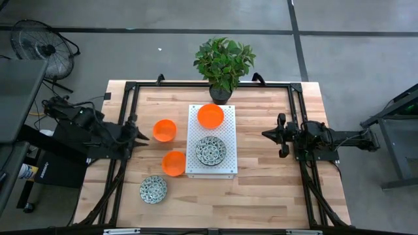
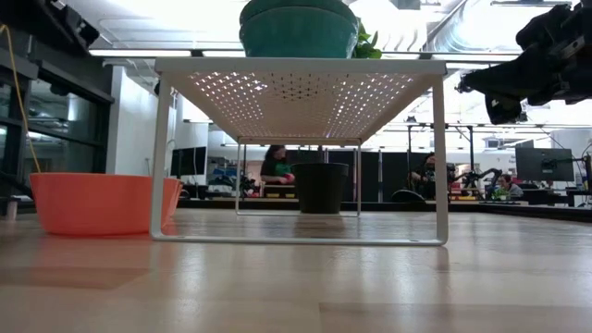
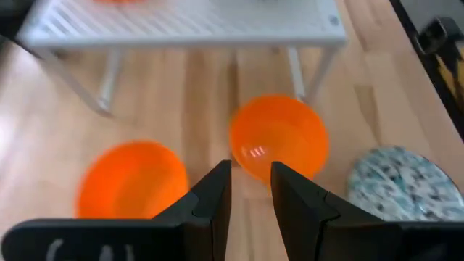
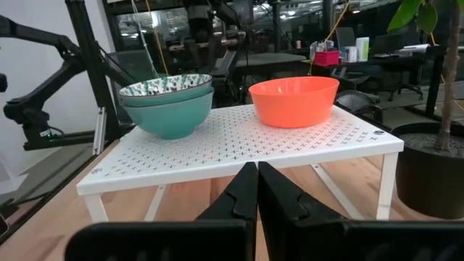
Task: Pick & Place Mini bowls
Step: Stack the green white bowl on top of the green white bowl on the shelf
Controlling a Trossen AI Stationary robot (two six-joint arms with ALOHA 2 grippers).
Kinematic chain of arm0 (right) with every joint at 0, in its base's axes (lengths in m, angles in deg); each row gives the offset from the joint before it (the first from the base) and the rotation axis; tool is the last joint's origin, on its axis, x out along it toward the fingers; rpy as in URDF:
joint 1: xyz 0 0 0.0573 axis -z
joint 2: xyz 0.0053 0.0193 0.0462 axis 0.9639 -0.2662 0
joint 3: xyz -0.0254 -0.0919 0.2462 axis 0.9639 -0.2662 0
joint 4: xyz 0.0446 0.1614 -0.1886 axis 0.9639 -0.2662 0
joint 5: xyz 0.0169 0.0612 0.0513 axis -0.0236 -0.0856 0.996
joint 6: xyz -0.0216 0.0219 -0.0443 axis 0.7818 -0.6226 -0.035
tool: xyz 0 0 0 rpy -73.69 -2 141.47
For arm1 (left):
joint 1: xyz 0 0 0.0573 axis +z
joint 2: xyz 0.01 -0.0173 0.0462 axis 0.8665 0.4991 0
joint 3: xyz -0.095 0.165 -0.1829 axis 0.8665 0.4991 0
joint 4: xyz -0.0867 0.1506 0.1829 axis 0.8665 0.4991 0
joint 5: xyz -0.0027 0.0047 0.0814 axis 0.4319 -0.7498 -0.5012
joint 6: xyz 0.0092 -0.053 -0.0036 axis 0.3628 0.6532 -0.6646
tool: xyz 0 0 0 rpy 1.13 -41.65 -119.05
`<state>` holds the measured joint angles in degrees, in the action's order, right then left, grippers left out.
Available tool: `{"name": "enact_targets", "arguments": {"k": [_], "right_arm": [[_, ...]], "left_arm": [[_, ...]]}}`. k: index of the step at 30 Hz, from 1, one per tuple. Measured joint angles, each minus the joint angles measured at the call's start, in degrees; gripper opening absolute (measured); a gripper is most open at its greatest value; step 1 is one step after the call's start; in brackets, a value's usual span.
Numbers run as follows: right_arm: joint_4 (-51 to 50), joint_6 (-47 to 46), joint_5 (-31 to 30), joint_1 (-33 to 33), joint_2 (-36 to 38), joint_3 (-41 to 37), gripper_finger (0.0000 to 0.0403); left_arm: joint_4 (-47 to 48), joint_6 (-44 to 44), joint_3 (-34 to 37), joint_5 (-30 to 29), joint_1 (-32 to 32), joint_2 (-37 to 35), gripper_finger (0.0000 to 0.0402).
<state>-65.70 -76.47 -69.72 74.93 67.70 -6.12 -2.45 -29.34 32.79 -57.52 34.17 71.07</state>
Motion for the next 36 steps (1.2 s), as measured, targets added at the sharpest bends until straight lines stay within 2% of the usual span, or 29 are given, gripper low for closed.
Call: {"name": "enact_targets", "arguments": {"k": [6, 18, 25, 36], "right_arm": [[0.0, 0.0, -0.02, 0.0, 0.0, 0.0, 0.0], [-0.02, 0.0, -0.09, 0.0, 0.0, 0.0, 0.0], [-0.02, 0.0, -0.11, -0.02, 0.0, 0.0, 0.0], [-0.02, 0.0, -0.13, 0.0, 0.0, 0.0, 0.0]], "left_arm": [[0.26, 3.25, -0.01, 8.31, 0.0, 5.21, 0.0095], [4.92, 7.77, -0.01, 17.63, -0.04, 15.5, 0.0095], [4.68, 19.01, -0.01, 18.65, -3.82, 21.11, 0.0094], [-0.46, 38.52, -0.01, 13.34, -19.51, 27.45, 0.0095]]}}
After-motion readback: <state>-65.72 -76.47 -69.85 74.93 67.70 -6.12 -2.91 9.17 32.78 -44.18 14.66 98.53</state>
